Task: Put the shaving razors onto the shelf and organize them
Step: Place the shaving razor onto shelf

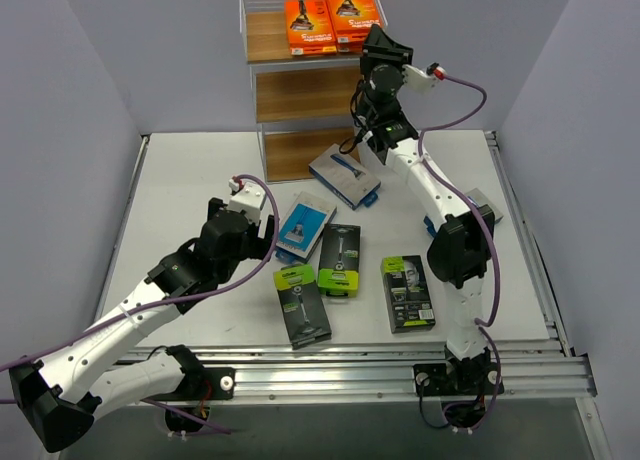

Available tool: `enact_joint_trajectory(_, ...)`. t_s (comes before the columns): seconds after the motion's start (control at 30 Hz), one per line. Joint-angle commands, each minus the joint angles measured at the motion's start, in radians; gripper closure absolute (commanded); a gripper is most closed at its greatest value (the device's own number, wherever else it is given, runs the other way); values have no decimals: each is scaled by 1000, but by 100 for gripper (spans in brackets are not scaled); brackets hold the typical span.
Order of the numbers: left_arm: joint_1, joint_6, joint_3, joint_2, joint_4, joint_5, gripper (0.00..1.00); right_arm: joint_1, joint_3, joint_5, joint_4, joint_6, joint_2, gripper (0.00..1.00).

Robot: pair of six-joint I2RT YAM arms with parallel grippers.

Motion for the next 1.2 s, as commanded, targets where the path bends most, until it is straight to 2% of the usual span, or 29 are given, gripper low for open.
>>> enact_joint_trajectory(0.0,-4,10,6,-21,25,-27,6,-20,-25,-17,21,-27,-61,72)
enact_joint_trajectory(0.37,-2,10,4,-19,22,-26,6,-24,-85,-66,69,-27,-93,63)
enact_joint_trajectory(1.17,-4,24,3,-1,17,-55,6,-31,-227,-101,115,-46,-226,53)
